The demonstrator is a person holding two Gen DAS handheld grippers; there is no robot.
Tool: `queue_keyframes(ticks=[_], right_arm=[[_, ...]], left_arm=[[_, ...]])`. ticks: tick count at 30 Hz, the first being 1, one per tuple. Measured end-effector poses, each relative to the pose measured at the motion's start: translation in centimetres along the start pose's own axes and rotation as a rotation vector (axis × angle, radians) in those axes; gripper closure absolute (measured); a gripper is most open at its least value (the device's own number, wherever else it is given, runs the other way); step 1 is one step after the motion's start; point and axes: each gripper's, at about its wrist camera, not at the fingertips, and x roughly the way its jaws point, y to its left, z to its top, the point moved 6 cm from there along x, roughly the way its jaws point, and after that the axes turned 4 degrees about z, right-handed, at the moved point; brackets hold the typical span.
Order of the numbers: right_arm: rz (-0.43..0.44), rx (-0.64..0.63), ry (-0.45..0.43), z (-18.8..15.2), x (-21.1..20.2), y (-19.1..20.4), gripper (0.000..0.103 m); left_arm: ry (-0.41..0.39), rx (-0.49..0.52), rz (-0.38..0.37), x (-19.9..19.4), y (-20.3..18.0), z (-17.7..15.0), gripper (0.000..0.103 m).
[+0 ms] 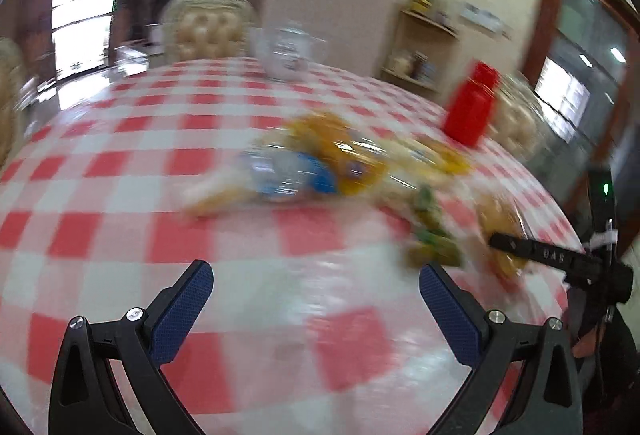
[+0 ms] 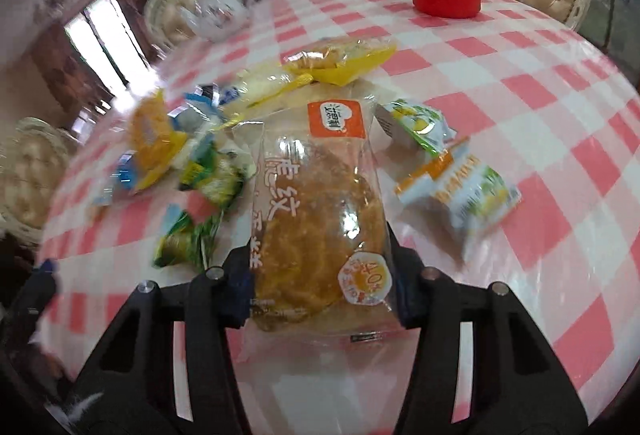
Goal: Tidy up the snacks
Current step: 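Grasp the wrapped bread loaf with the right gripper while the left grasps a green pea packet, then carry the bread loaf and green pea packet with both grippers over the clear bin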
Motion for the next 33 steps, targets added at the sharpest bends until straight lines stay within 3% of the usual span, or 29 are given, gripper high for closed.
queue_keyframes(ticks=[5,9,11,17,20,22,23,27,33], right_arm=[[0.077,0.007,-0.049,-1.1,-2.3,0.0,0.048],[0.093,0.041,-0.128,-0.4,-4.0,-0.6,0.048],[0.083,0.064,-0.172,0.1,-4.8,-1.3,0.048],[0.101,0.095,-0.204,0.4,-5.6,-1.8,0.048],[0.106,0.097,-0.203,0.4,-5.5,-1.8,0.048],[0.112,0.096,-0.202,0.3,-5.5,-1.8,0.048],[0.118,0.095,-0.201,0.2,-5.4,-1.7,0.048],[0.121,0.088,-0.187,-0.2,-4.9,-1.6,0.048],[0.121,0.049,-0.146,-1.0,-3.6,-0.6,0.048]], left_arm=[[0.04,0.075,-0.036,2.8,-5.8,0.8,0.0],[0.079,0.116,-0.005,5.6,-8.5,1.3,0.0],[0.088,0.139,0.045,6.6,-9.5,1.3,0.0],[0.188,0.111,0.124,9.6,-10.6,0.5,0.003],[0.215,0.139,0.151,10.4,-11.1,0.0,0.028],[0.212,0.145,0.145,10.3,-11.1,-0.1,0.052],[0.203,0.162,0.14,10.0,-11.1,-0.1,0.057],[0.186,0.151,0.11,9.1,-10.4,-0.3,0.063],[0.155,0.127,0.111,7.7,-9.0,0.3,0.063]])
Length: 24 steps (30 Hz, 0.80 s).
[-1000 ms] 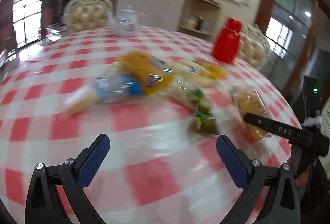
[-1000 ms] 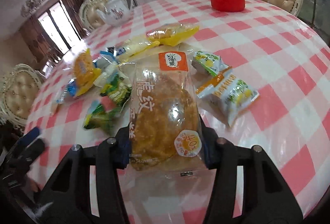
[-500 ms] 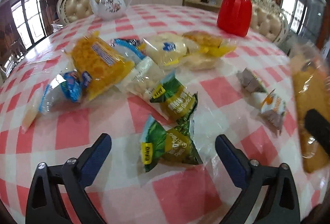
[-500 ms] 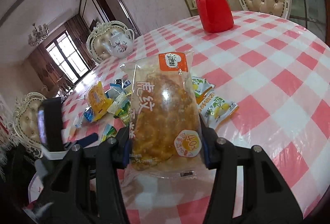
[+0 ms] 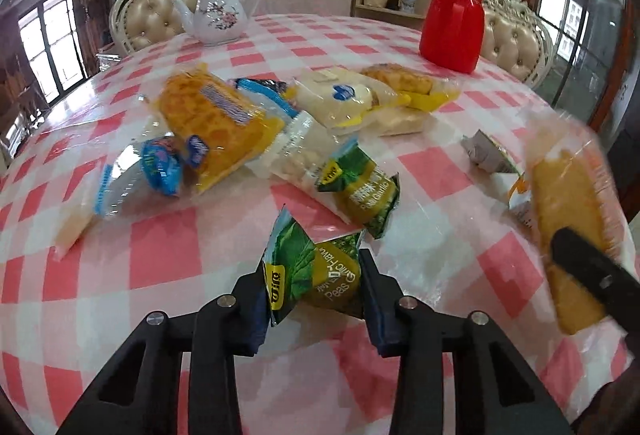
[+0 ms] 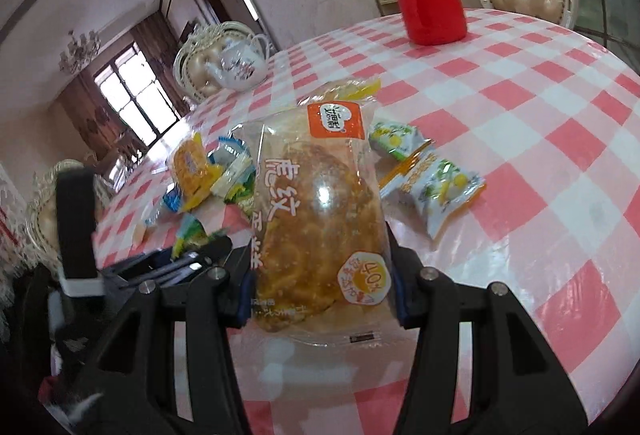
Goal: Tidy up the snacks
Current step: 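Carry the bread loaf and green pea packet with both grippers over the clear bin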
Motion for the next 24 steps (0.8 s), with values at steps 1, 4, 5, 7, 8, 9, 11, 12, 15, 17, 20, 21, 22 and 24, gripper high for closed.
queue_keyframes(ticks=[1,4,5,7,8,9,11,12,15,17,20,21,22,24], right_arm=[[0.0,-0.018,0.007,-0.1,0.1,0.4,0.048],[-0.006,-0.083,0.02,-0.5,0.3,1.6,0.048],[-0.012,-0.093,0.02,-0.5,0.3,1.7,0.048],[-0.018,-0.107,0.02,-0.6,0.2,2.0,0.048],[-0.022,-0.112,0.023,-0.6,0.2,2.0,0.048],[-0.029,-0.116,0.026,-0.7,0.3,2.1,0.048],[-0.047,-0.129,0.03,-0.8,0.3,2.2,0.049],[-0.062,-0.141,0.028,-0.9,0.4,2.4,0.049],[-0.086,-0.168,0.015,-0.9,0.3,3.3,0.049],[-0.097,-0.178,0.005,-1.0,0.2,3.8,0.049],[-0.105,-0.174,-0.003,-1.1,-0.1,4.2,0.049],[-0.11,-0.167,-0.004,-1.2,-0.2,4.2,0.049],[-0.113,-0.159,-0.002,-1.4,-0.4,4.3,0.049],[-0.109,-0.159,-0.001,-1.9,-0.8,4.8,0.049]], left_arm=[[-0.008,-0.006,-0.001,-0.3,0.2,0.0,0.063],[-0.026,-0.022,-0.005,-1.2,1.1,-0.2,0.063],[-0.029,-0.025,-0.007,-1.4,1.3,-0.3,0.063],[-0.031,-0.036,-0.023,-1.8,1.6,-0.6,0.063],[-0.033,-0.038,-0.027,-2.0,1.7,-0.7,0.063],[-0.04,-0.036,-0.029,-2.4,1.8,-1.0,0.063],[-0.057,-0.04,-0.034,-3.2,2.2,-1.2,0.063],[-0.066,-0.045,-0.036,-3.5,2.4,-1.3,0.063],[-0.095,-0.062,-0.029,-4.8,3.1,-1.7,0.063],[-0.105,-0.072,-0.028,-5.3,3.6,-1.9,0.063],[-0.122,-0.073,-0.027,-6.2,4.0,-2.3,0.063],[-0.128,-0.072,-0.024,-6.5,4.1,-2.5,0.063],[-0.137,-0.07,-0.02,-7.0,4.3,-2.8,0.063],[-0.143,-0.074,-0.02,-7.6,4.6,-3.2,0.063]])
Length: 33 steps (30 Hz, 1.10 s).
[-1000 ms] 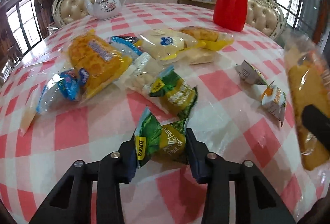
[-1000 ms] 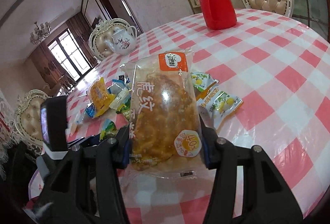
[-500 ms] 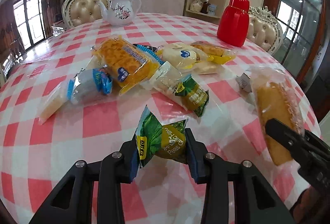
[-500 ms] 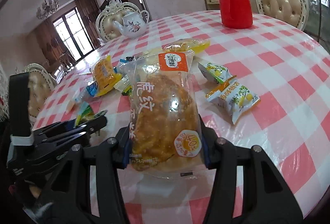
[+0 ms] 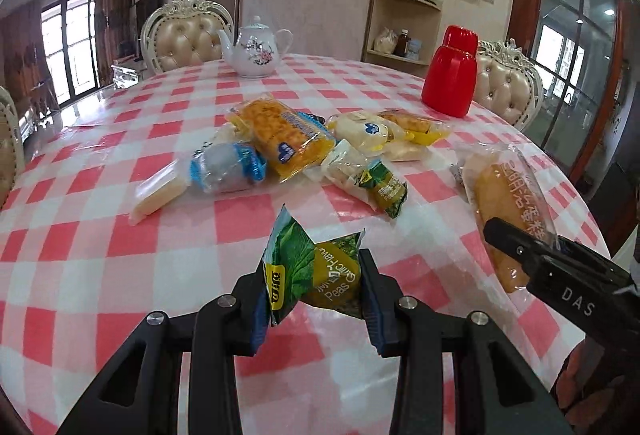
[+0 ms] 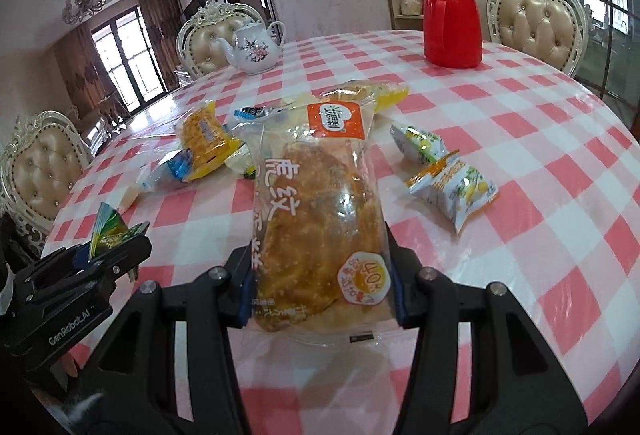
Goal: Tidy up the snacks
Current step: 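Carry the bread loaf and green pea packet with both grippers over the clear bin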
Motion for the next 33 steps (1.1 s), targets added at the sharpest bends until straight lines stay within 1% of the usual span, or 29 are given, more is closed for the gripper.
queue_keyframes(ticks=[5,9,14,19,21,26,30,33], right_arm=[[0.015,-0.029,0.002,-1.1,-0.9,2.2,0.049],[0.045,-0.04,0.0,-2.0,-1.7,4.0,0.049],[0.097,-0.056,0.004,-3.4,-2.6,6.6,0.049],[0.156,-0.101,0.01,-4.8,-3.4,10.1,0.049],[0.17,-0.117,0.016,-5.3,-3.5,11.4,0.049],[0.238,-0.161,0.034,-6.5,-4.0,15.3,0.049],[0.301,-0.221,0.057,-7.8,-4.3,19.1,0.049],[0.352,-0.264,0.081,-8.7,-4.2,22.2,0.049]], left_arm=[[-0.011,-0.02,0.004,-2.1,1.5,-1.5,0.063],[-0.023,-0.029,0.015,-3.8,2.6,-2.5,0.063],[-0.034,-0.042,0.024,-5.8,4.1,-4.0,0.063],[-0.064,-0.058,0.057,-8.4,6.6,-5.3,0.063],[-0.077,-0.066,0.075,-9.4,7.7,-5.6,0.063],[-0.115,-0.102,0.118,-12.5,11.5,-6.7,0.063],[-0.121,-0.134,0.163,-14.4,14.8,-8.0,0.063],[-0.112,-0.157,0.204,-15.6,17.7,-9.3,0.063]])
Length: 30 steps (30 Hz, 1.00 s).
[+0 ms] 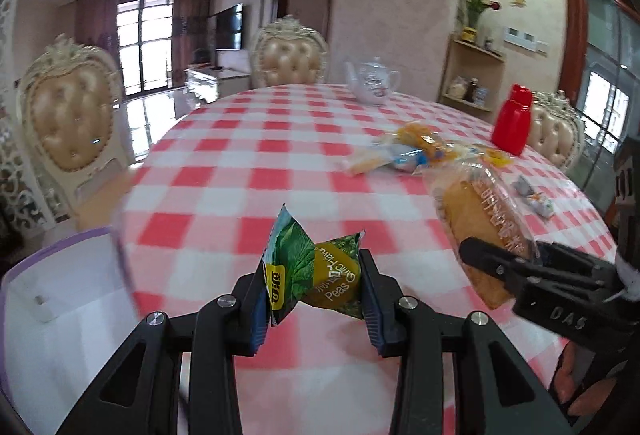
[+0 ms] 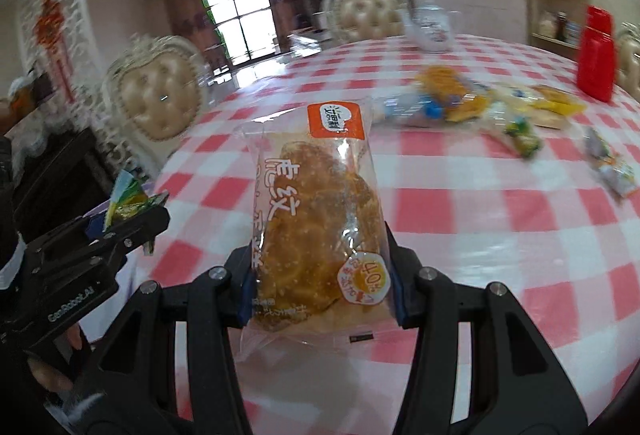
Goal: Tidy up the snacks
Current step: 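Carry the bread loaf and green pea packet with both grippers over the clear bin, then open both grippers to drop the bread and pea packet into the bin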
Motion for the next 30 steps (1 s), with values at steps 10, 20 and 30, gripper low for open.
queue_keyframes(ticks=[10,20,30], right_arm=[[0.19,-0.192,0.106,-1.2,3.2,12.4,0.049],[0.305,-0.395,0.223,-4.7,6.7,23.2,0.049],[0.317,-0.439,0.311,-7.7,10.1,26.0,0.049]], left_arm=[[0.015,-0.081,0.175,-3.9,12.6,-1.9,0.063],[0.07,-0.17,0.35,-4.9,23.8,-2.7,0.063],[0.107,-0.225,0.387,-4.5,27.4,-4.7,0.062]])
